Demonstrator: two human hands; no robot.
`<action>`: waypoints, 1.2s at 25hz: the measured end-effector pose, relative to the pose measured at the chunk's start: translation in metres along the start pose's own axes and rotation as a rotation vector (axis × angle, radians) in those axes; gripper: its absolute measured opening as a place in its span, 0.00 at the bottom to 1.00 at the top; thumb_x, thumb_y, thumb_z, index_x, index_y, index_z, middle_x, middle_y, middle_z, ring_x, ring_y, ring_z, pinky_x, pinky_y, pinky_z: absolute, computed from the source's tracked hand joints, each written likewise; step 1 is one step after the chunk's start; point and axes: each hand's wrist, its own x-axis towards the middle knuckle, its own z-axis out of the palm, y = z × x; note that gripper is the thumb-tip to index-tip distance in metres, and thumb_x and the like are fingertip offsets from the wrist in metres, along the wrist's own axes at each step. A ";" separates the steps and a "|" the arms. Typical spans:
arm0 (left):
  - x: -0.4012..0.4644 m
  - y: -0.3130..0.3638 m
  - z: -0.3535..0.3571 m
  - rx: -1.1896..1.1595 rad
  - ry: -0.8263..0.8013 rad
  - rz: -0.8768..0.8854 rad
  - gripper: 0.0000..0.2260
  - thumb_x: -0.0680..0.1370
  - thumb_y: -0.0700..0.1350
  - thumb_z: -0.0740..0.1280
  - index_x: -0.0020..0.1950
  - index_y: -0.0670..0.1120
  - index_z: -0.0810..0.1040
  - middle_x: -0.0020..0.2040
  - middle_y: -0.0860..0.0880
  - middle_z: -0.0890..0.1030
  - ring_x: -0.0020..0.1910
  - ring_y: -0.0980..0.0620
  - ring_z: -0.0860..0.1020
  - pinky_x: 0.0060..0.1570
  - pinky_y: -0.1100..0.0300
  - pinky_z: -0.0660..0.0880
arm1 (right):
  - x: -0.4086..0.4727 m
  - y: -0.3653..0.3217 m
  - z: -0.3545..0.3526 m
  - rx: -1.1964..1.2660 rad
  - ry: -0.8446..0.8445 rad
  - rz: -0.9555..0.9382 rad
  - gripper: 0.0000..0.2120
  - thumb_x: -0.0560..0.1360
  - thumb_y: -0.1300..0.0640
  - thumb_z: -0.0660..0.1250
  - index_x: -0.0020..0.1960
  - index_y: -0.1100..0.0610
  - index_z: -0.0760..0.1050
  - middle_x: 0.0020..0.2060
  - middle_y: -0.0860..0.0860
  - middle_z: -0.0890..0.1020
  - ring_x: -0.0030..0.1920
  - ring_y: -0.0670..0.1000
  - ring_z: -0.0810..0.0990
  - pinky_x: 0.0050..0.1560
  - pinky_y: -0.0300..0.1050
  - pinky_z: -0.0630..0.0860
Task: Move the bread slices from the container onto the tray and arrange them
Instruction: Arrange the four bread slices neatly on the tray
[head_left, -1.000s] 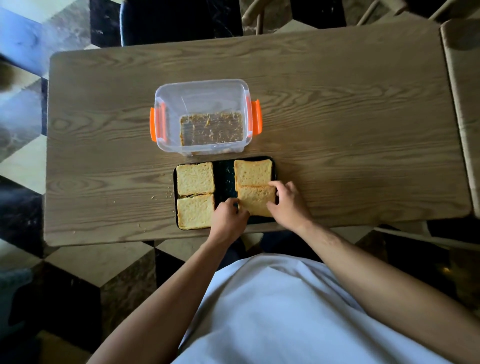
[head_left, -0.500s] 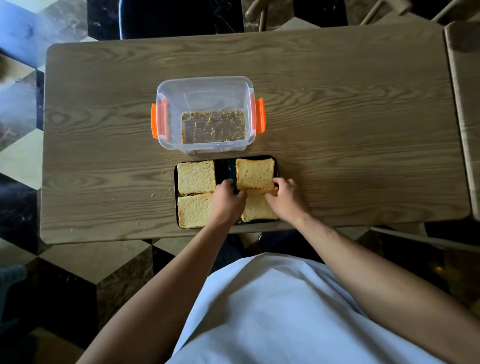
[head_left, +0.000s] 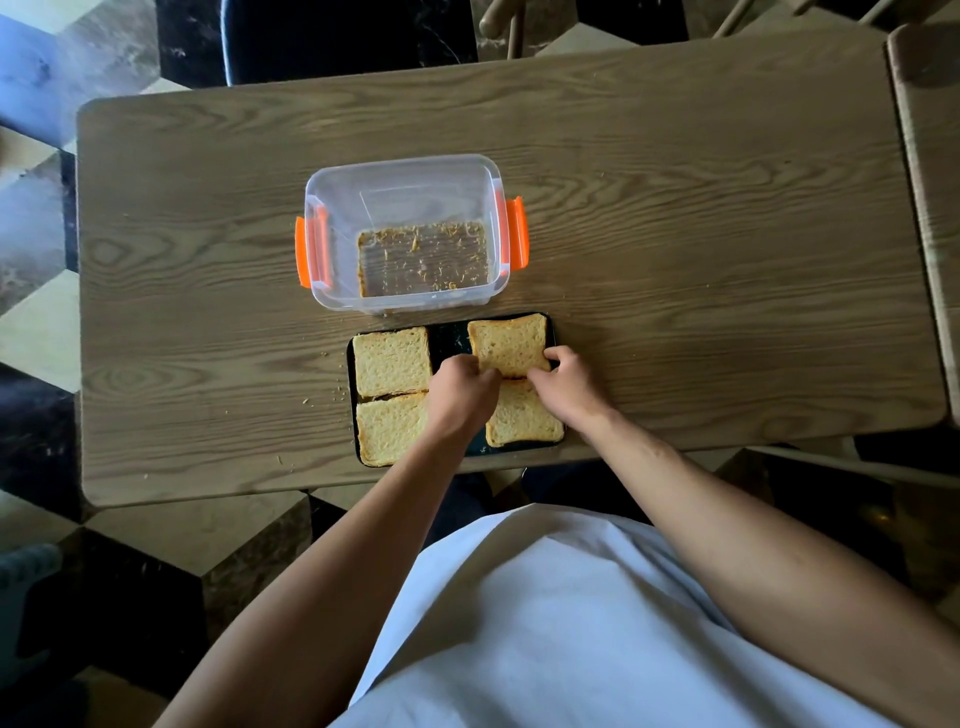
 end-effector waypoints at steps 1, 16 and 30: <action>0.000 0.001 0.000 0.006 -0.001 0.004 0.12 0.75 0.44 0.64 0.32 0.45 0.71 0.26 0.50 0.71 0.25 0.49 0.66 0.27 0.60 0.61 | 0.001 -0.001 0.000 0.016 -0.002 0.011 0.26 0.77 0.53 0.66 0.73 0.59 0.66 0.50 0.53 0.77 0.42 0.49 0.78 0.30 0.39 0.67; -0.017 -0.023 0.003 0.087 -0.032 0.031 0.09 0.73 0.42 0.65 0.51 0.41 0.79 0.45 0.41 0.84 0.40 0.41 0.80 0.33 0.53 0.74 | -0.016 0.031 -0.017 -0.276 0.149 -0.247 0.19 0.74 0.56 0.68 0.65 0.53 0.76 0.41 0.49 0.77 0.39 0.50 0.75 0.35 0.39 0.69; -0.033 -0.028 0.016 0.251 -0.123 0.078 0.20 0.75 0.45 0.64 0.65 0.39 0.76 0.56 0.39 0.79 0.48 0.39 0.80 0.43 0.55 0.74 | -0.028 0.039 -0.007 -0.384 0.081 -0.261 0.23 0.75 0.55 0.67 0.69 0.56 0.71 0.55 0.57 0.79 0.53 0.57 0.79 0.44 0.41 0.68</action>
